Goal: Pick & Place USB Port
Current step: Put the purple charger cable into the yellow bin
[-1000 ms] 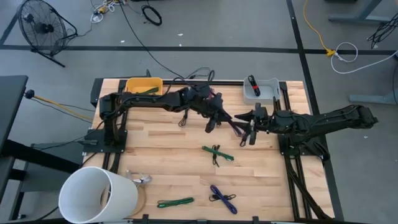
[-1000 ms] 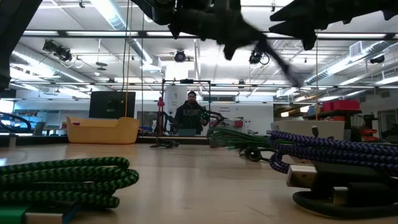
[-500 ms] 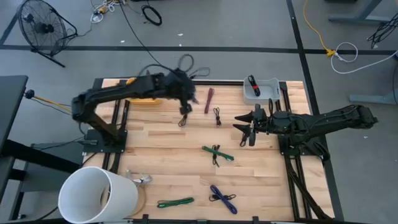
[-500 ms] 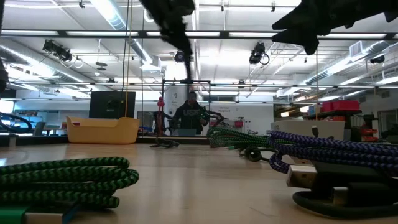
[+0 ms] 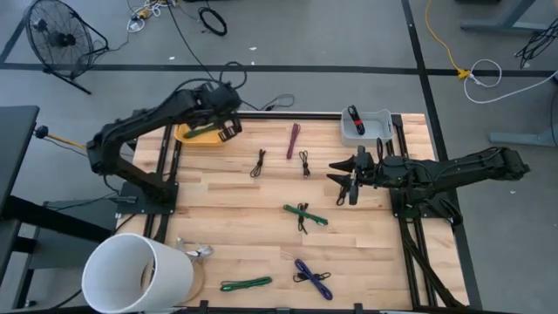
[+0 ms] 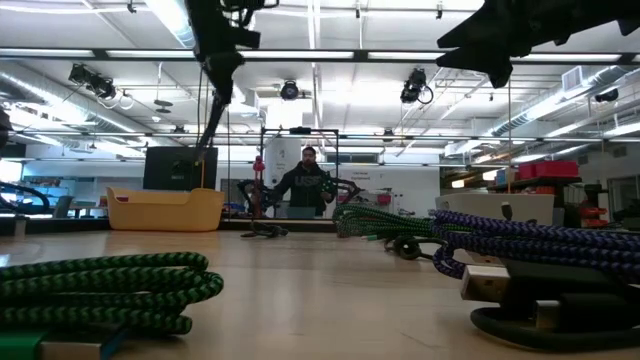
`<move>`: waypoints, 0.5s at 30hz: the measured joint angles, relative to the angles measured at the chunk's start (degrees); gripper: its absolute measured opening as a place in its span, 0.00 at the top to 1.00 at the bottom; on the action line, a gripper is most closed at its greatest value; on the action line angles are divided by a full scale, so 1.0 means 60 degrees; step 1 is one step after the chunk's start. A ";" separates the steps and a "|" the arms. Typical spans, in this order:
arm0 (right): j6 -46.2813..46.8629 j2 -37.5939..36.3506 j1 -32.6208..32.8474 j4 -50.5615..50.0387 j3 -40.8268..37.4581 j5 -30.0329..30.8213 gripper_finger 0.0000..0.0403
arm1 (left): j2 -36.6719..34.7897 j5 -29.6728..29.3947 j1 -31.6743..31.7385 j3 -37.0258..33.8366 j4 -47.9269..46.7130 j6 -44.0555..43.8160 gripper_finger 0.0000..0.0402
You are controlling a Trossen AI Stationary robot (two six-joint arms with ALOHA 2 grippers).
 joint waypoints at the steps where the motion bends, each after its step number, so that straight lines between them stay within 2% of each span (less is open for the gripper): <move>1: -0.0002 0.0000 0.0000 0.0010 0.0000 0.0000 0.58 | 0.0072 -0.0100 0.0124 -0.0105 -0.0002 0.0031 0.91; 5: -0.0002 0.0000 0.0000 0.0010 0.0000 0.0000 0.58 | 0.0444 -0.0296 0.0553 -0.0702 0.0082 0.0173 0.91; 9: -0.0002 0.0000 0.0000 0.0010 0.0000 0.0000 0.58 | 0.0909 -0.1120 0.0858 -0.1271 0.0120 0.0237 0.91; 15: -0.0002 0.0000 0.0000 0.0017 0.0000 0.0002 0.58 | 0.1578 -0.1767 0.0979 -0.1533 0.0088 0.0227 0.91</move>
